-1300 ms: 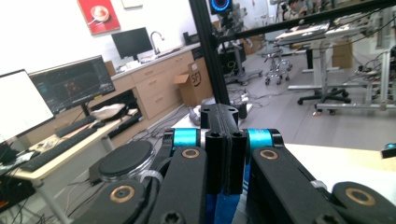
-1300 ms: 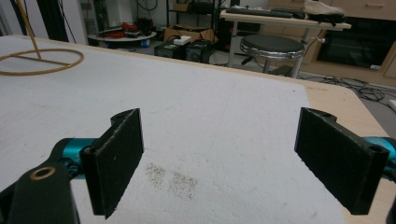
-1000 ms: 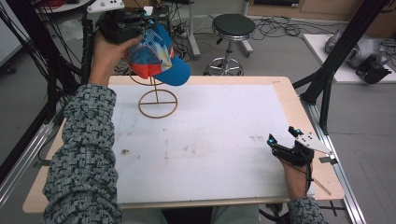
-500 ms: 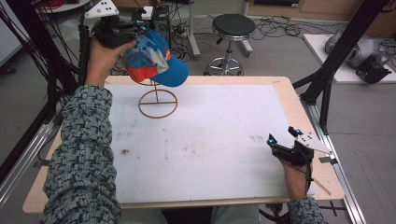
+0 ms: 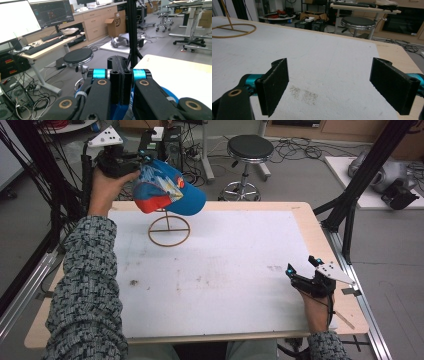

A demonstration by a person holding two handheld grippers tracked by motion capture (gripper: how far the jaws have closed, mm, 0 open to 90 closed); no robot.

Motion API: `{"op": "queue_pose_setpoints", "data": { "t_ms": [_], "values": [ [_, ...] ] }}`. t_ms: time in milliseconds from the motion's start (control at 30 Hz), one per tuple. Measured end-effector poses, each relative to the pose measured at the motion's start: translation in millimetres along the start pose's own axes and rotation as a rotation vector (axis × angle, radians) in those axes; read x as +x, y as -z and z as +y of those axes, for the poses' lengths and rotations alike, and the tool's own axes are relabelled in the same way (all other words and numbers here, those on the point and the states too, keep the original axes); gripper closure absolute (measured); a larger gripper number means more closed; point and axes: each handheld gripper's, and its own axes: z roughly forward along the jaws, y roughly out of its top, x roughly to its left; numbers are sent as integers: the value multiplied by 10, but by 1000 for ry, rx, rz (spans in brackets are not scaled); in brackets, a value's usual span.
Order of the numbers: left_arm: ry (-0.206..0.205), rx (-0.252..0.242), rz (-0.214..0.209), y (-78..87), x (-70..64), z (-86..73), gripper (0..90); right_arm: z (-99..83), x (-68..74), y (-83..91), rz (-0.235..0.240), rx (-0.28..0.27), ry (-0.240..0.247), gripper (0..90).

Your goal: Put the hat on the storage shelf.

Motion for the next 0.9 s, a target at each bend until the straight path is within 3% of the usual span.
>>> {"op": "queue_pose_setpoints", "data": {
  "t_ms": [400, 900],
  "values": [
    [14, 13, 17, 18, 61, -137, 891, -3, -2, -5, -2, 10, -6, 148],
    [2, 25, 42, 88, 127, -248, 891, -6, -3, -10, 0, 13, -7, 148]
  ]
}}
